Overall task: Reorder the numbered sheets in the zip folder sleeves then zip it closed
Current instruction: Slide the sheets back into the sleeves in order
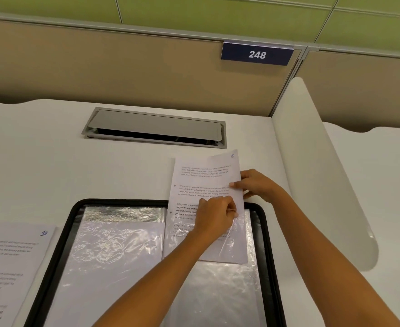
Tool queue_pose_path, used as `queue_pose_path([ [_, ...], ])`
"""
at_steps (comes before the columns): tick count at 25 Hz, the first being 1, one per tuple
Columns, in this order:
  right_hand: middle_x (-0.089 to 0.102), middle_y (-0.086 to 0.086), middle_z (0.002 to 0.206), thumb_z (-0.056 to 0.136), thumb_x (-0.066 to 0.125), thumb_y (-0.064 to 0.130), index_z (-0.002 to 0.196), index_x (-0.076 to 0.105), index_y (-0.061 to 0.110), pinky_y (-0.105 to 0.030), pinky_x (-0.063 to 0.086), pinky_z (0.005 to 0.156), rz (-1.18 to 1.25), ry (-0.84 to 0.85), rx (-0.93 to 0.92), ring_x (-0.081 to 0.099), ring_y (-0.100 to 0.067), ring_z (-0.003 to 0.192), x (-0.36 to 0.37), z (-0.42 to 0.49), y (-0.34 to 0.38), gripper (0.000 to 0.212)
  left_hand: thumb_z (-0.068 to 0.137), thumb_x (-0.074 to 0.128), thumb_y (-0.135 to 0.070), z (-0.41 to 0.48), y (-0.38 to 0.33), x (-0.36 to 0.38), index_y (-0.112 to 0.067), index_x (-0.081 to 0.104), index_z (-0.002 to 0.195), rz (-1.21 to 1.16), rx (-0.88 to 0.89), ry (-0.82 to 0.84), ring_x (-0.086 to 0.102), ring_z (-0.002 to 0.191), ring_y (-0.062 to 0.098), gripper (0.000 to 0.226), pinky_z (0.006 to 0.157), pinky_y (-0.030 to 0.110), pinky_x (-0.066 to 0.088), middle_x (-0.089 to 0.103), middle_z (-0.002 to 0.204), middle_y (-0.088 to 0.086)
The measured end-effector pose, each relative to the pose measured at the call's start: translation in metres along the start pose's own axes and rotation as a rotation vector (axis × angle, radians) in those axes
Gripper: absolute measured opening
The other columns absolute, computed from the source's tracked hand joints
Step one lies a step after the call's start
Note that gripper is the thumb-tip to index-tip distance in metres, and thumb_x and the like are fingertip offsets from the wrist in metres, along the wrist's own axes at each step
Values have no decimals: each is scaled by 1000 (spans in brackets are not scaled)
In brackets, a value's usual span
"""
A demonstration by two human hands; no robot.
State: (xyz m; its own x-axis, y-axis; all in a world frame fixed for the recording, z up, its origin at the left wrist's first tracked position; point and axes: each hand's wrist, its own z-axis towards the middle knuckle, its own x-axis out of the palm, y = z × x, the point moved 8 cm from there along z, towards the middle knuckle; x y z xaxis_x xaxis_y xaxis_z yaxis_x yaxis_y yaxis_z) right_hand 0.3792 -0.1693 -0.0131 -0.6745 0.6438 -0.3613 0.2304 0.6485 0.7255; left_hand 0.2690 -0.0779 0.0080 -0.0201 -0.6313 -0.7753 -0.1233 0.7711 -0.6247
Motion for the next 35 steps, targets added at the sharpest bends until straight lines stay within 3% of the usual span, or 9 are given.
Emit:
queue_pose_path([
  [6,68,-7,108,90,65,10,116,62,8,-29,58,74,-60,93,-68,67,-21,95,1,6,9,26,88,66,-42,6,34,-20,-25,69,97,-12,-101,111,61,90,12,20,96,35,30,71,93,-9],
  [13,70,-7,108,87,69,8,106,68,13,-25,56,73,-195,298,15,67,-18,96,14,0,0,20,88,66,-39,5,30,-27,-26,68,95,-27,-51,49,56,88,11,15,97,36,34,69,93,-11],
  [16,71,-7,104,86,70,8,101,69,12,-25,56,72,-152,251,27,67,-17,91,7,-1,-2,16,88,66,-37,3,30,-47,-26,63,113,64,42,-174,52,108,15,28,96,30,31,62,114,-6],
  [19,71,-8,108,86,70,10,109,69,9,-26,55,73,-138,231,29,68,-17,92,3,-1,-3,23,85,70,-32,1,71,-90,-24,45,136,46,-166,-533,40,125,23,57,100,36,33,44,136,6],
  [22,71,-9,110,85,71,10,111,68,9,-27,56,75,-150,254,55,68,-17,92,3,-2,-6,26,90,65,-31,17,129,-91,-22,27,148,-273,-470,-346,45,125,30,70,105,49,39,43,140,11],
  [24,71,-7,107,85,72,10,107,68,10,-29,57,78,-176,290,75,67,-18,91,6,-3,-7,22,93,62,-28,24,141,-81,-20,36,144,-436,-469,-165,58,106,24,58,95,47,50,56,126,7],
  [26,71,-5,102,85,72,11,104,68,11,-30,57,79,-185,291,85,67,-18,88,7,-4,-8,20,93,62,-25,26,143,-78,-13,53,127,-395,-419,-98,64,93,24,38,85,43,55,66,112,10],
  [29,72,-8,104,86,72,17,109,67,10,-33,57,80,-140,209,58,69,-20,91,4,-1,-4,25,91,65,-26,23,147,-69,-6,62,110,-288,-422,-26,65,93,29,28,84,42,54,68,103,12],
  [35,68,-12,103,89,66,11,111,68,13,-30,56,74,-108,170,-18,66,-23,93,7,-4,8,22,88,65,-36,7,137,-58,-22,50,131,-17,-376,216,55,116,24,48,102,39,36,59,126,1],
])
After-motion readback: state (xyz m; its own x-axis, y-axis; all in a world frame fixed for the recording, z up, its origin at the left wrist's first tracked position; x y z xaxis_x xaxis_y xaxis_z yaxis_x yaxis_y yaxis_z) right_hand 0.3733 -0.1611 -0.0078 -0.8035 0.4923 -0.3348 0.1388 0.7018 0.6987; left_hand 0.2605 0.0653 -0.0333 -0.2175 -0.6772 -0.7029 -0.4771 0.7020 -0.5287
